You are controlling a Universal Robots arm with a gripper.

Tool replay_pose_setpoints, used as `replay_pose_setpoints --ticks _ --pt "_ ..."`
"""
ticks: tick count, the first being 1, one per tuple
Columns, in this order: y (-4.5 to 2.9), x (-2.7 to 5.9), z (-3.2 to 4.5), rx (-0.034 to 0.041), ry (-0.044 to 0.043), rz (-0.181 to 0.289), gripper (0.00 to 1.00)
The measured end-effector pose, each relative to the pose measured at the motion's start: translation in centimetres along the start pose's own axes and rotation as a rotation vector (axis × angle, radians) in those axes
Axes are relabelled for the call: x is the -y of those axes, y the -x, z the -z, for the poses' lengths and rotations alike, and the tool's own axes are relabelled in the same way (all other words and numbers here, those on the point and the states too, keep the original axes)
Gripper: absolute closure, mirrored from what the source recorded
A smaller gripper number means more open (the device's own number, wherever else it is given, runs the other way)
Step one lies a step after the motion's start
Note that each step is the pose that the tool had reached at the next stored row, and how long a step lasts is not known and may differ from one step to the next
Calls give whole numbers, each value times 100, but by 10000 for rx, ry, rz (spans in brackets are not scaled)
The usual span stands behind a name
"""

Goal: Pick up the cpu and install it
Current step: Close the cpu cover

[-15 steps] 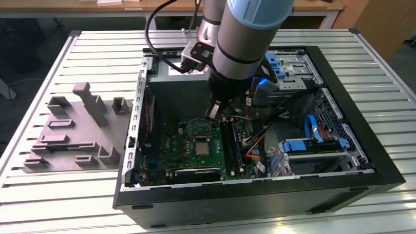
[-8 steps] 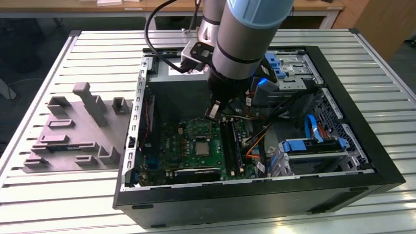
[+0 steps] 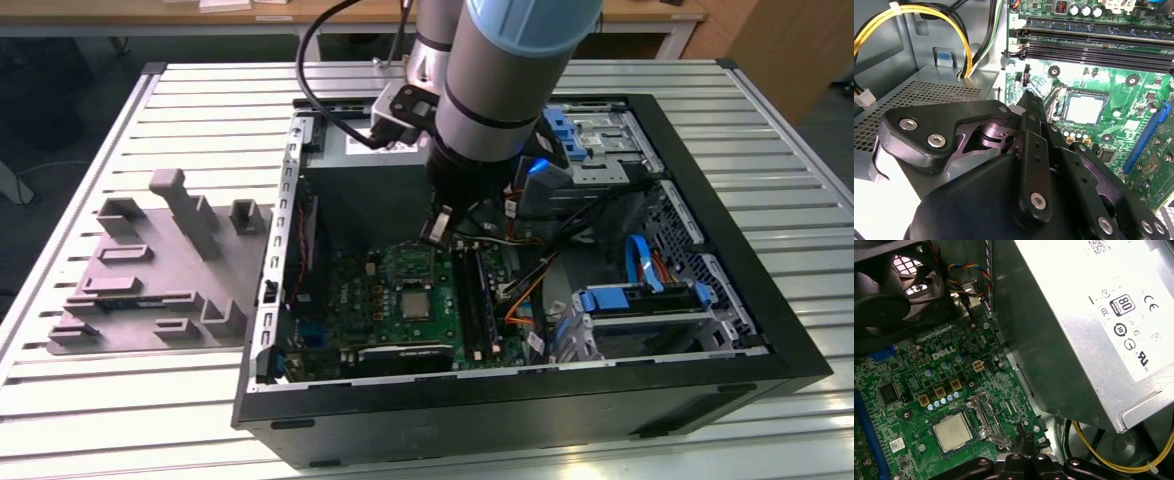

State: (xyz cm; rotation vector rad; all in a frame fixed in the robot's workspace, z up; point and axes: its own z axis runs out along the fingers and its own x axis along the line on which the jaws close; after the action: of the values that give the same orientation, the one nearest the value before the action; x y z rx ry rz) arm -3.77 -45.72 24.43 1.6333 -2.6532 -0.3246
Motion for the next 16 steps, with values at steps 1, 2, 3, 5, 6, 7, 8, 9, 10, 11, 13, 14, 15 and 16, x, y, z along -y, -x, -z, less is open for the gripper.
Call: replay_pose_setpoints --ticks 1,2,3,5,6,7,8,9,10,11,13,14,15,16 --pt "0 -1 1 1 0 1 89" --pt "1 -1 2 3 0 0 89" --pt "2 -1 4 3 1 0 89" --pt "2 -2 10 1 0 1 89" --pt "2 -3 12 3 1 2 89" --pt "2 -3 15 2 1 2 89" --pt "3 -4 18 1 0 4 89" --pt "3 -5 21 0 1 5 89" --pt "4 -5 23 1 1 7 89" --pt "5 -7 36 -1 1 13 89" --pt "5 -10 43 -7 0 22 89" --pt "5 -10 44 -11 -2 22 89" --pt "5 -10 44 -17 -4 21 89" --pt "5 -10 44 -23 -8 20 89"
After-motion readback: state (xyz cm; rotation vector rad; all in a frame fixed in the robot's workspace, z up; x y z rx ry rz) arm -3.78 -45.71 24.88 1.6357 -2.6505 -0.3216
